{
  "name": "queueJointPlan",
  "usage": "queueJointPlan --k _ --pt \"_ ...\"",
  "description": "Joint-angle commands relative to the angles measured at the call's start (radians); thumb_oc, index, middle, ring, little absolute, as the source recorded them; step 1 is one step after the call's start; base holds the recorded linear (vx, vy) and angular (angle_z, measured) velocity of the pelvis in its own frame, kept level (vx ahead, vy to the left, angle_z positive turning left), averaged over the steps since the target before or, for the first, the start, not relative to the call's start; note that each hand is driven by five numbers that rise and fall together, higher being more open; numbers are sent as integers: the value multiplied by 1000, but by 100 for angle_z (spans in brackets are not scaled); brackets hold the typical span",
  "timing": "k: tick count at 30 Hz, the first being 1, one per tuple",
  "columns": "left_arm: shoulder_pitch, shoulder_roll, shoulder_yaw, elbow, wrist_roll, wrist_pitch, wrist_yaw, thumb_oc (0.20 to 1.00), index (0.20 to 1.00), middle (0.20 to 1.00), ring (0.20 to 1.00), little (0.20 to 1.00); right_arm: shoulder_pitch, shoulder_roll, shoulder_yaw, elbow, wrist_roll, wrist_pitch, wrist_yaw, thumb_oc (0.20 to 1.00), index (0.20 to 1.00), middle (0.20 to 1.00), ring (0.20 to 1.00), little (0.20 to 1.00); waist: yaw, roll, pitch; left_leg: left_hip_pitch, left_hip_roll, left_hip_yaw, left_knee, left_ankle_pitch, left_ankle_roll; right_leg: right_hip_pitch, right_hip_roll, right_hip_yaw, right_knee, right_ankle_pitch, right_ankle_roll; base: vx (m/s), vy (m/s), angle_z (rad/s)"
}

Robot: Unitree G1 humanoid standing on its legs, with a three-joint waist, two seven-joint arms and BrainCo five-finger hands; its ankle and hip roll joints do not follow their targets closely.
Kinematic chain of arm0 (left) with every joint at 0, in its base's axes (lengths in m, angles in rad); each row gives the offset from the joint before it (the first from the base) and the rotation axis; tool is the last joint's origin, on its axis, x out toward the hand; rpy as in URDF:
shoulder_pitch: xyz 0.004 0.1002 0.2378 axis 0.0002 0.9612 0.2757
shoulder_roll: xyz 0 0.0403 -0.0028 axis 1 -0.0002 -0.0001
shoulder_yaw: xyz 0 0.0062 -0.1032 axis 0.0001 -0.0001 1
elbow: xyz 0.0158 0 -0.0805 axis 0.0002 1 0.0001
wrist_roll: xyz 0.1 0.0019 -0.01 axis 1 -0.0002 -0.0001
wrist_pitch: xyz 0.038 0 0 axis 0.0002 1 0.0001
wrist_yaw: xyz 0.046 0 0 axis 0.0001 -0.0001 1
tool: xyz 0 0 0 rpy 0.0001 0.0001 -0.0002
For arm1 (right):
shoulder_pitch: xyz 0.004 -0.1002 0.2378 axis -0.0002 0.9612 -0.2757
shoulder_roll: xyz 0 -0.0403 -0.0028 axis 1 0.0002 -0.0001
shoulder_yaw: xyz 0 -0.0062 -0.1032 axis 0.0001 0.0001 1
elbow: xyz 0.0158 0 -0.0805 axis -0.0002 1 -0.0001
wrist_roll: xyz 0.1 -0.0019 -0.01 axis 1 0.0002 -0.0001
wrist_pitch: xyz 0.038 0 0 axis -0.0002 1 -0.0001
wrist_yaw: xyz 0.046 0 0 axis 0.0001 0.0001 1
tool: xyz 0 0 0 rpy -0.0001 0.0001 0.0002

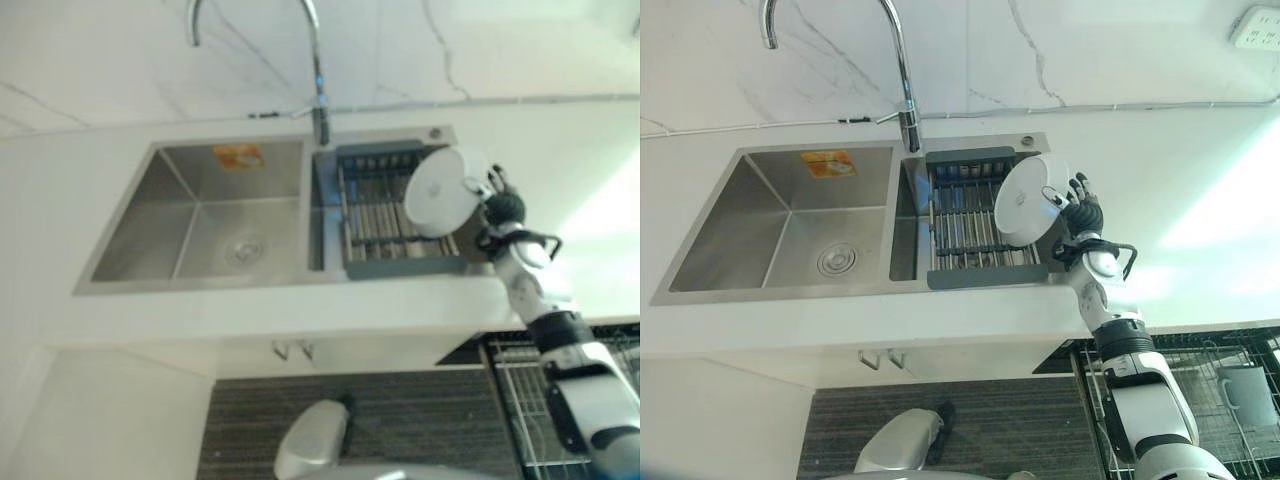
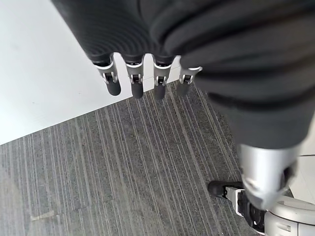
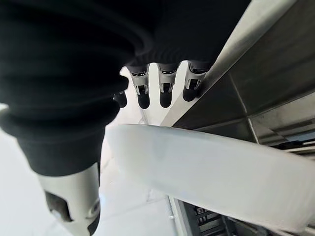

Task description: Place the dishes in the dishwasher.

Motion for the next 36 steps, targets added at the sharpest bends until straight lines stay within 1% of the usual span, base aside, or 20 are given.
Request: queueJointPlan --k 1,8,24,27,31,36 --pt "15 54 -12 20 38 2 11 1000 1000 1000 1000 1000 -48 -22 37 -25 -39 -36 -1 1000 1000 1000 1000 1000 38 14 -32 59 68 -20 -54 -59 -58 -66 -53 10 52 31 14 0 0 0" --pt "14 56 -13 13 42 8 9 1000 1000 1000 1000 1000 -52 -40 40 -26 -119 -60 -48 1000 1000 1000 1000 1000 36 16 -27 58 69 -18 -54 -59 -58 -65 -56 9 52 33 16 0 0 0" --pt "14 57 -13 1 46 17 7 1000 1000 1000 1000 1000 -60 -53 38 -59 -109 -59 -53 1000 1000 1000 1000 1000 38 17 -20 55 69 -21 -54 -53 -59 -64 -57 7 52 36 16 0 0 0" --pt "11 58 -16 -1 47 20 6 1000 1000 1000 1000 1000 -66 -53 34 -54 -110 -77 -63 1000 1000 1000 1000 1000 41 18 -19 54 69 -22 -54 -52 -59 -62 -58 5 52 36 16 0 0 0" --pt "12 60 -14 -4 51 24 3 1000 1000 1000 1000 1000 -76 -56 29 -69 -117 -83 -95 1000 1000 1000 1000 1000 41 21 -17 53 66 -25 -54 -51 -58 -64 -58 7 52 37 16 0 0 0" --pt "10 56 -15 0 45 26 3 1000 1000 1000 1000 1000 -76 -52 27 -90 -126 -89 -112 1000 1000 1000 1000 1000 37 21 -16 54 67 -22 -54 -52 -58 -65 -60 10 52 37 16 0 0 0"
